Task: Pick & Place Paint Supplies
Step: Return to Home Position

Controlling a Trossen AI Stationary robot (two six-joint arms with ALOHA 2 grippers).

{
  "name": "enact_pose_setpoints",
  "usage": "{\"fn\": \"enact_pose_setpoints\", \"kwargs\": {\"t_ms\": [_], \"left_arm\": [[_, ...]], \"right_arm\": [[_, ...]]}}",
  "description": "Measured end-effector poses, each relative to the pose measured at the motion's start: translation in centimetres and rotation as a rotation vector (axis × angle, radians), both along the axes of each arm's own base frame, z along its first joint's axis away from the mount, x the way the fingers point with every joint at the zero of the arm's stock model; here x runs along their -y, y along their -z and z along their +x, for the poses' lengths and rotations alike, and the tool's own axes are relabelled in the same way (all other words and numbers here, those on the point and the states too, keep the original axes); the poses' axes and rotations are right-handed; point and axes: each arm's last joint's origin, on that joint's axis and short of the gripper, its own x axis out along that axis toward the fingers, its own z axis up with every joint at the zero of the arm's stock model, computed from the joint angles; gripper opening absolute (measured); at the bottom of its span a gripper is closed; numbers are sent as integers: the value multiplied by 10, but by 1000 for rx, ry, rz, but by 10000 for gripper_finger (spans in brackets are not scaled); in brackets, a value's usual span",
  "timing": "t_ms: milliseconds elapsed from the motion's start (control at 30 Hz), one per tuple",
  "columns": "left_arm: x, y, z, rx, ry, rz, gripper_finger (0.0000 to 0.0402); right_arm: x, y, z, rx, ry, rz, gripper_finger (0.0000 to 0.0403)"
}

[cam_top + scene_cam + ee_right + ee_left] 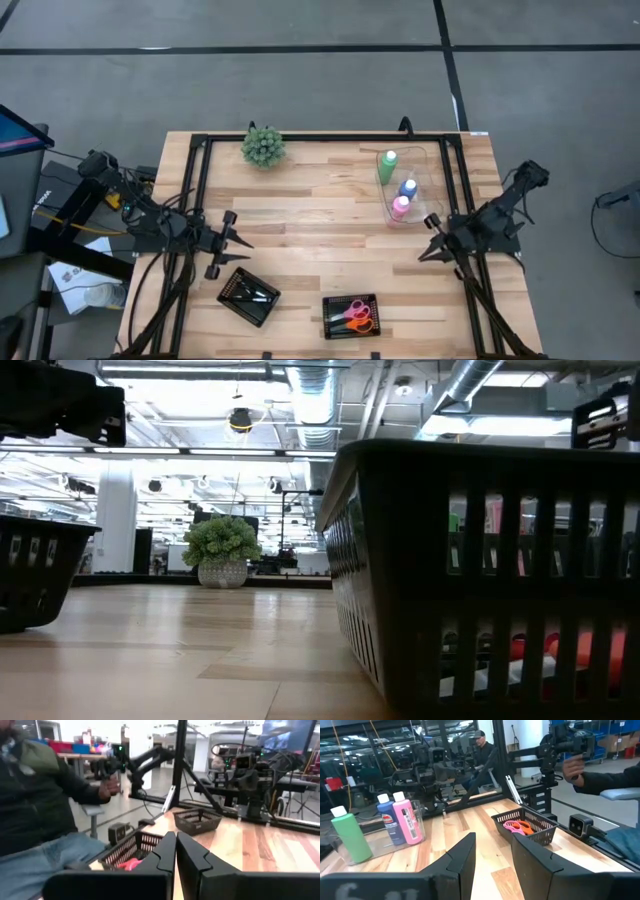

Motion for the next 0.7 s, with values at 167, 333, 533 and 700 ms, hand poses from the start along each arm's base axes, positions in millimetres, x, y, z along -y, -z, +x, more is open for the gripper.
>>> {"fn": "enact_pose_setpoints", "kwargs": {"t_ms": [167, 333, 533, 700], "left_arm": [[-1, 0, 1, 4, -10, -1, 117], [-1, -1, 1, 12, -10, -8, 117], [-9, 2, 6, -17, -225, -24, 117], [-24, 3, 15, -13, -378, -6, 117]], "right_arm": [[1, -1, 0, -19, -1, 32, 4], [3, 1, 3, -68, 68, 97, 4], [12, 2, 10, -55, 232, 37, 4], [24, 2, 15, -43, 367, 10, 4]]}}
